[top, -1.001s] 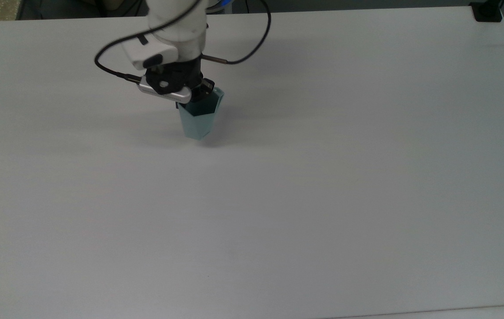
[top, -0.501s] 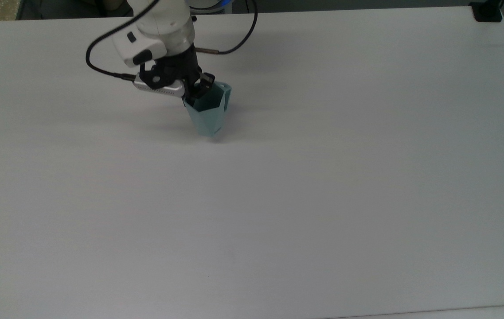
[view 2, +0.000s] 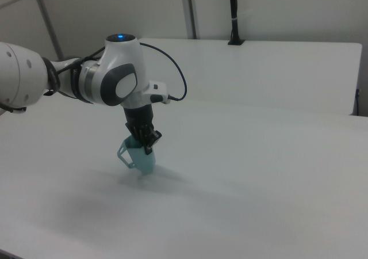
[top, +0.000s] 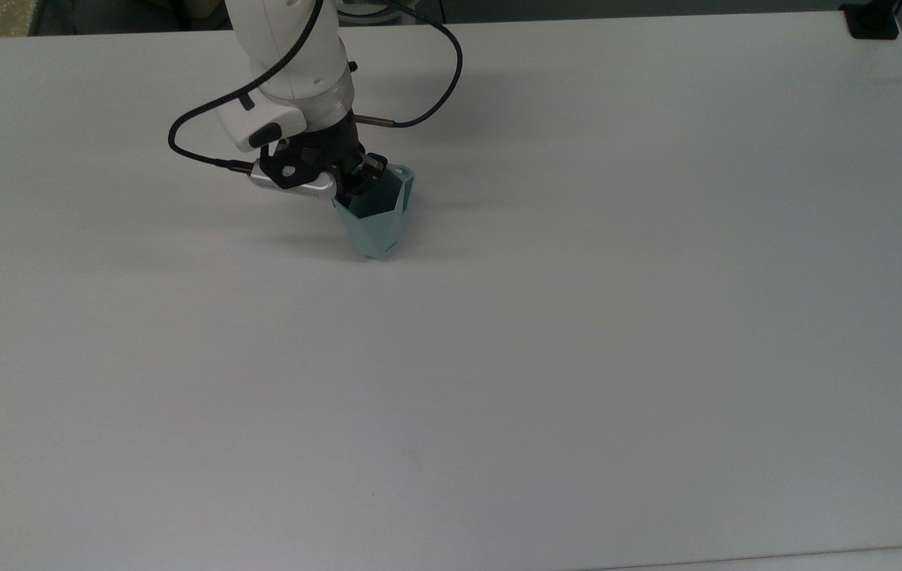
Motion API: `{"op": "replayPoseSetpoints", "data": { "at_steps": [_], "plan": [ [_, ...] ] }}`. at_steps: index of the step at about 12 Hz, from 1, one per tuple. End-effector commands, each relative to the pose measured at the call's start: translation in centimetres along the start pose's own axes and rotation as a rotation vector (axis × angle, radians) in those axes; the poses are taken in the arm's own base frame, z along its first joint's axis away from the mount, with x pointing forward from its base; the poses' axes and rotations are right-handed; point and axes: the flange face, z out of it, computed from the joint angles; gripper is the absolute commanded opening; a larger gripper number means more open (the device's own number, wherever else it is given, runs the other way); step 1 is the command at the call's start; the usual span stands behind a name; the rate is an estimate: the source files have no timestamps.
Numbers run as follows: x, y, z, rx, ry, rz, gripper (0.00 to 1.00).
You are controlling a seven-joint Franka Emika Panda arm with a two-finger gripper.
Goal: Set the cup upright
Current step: 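Lower the upright cup onto the table and open the gripper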
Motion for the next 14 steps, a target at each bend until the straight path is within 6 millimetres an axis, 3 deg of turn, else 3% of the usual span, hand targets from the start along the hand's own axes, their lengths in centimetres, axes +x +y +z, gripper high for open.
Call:
{"op": "replayPoseSetpoints", "data": {
  "at_steps": [1,4,5,8,10,12,14],
  "plan": [
    [0.2,-0.5,0.8,0.019,0.0,-0.002,0.0],
    [0.6,-0.3,0.8,0.033,-0.001,0.017,0.01],
    [0.6,-0.2,0.8,0.034,-0.005,0.019,0.23],
    [0.6,-0.1,0.6,0.035,-0.005,0.02,0.52],
    [0.4,-0.3,0.2,0.033,-0.006,0.0,1.0],
    [0.5,-0.5,-1.3,0.042,0.018,-0.005,1.0],
    [0.3,-1.1,-7.2,0.059,0.04,-0.009,1.0]
  ]
}}
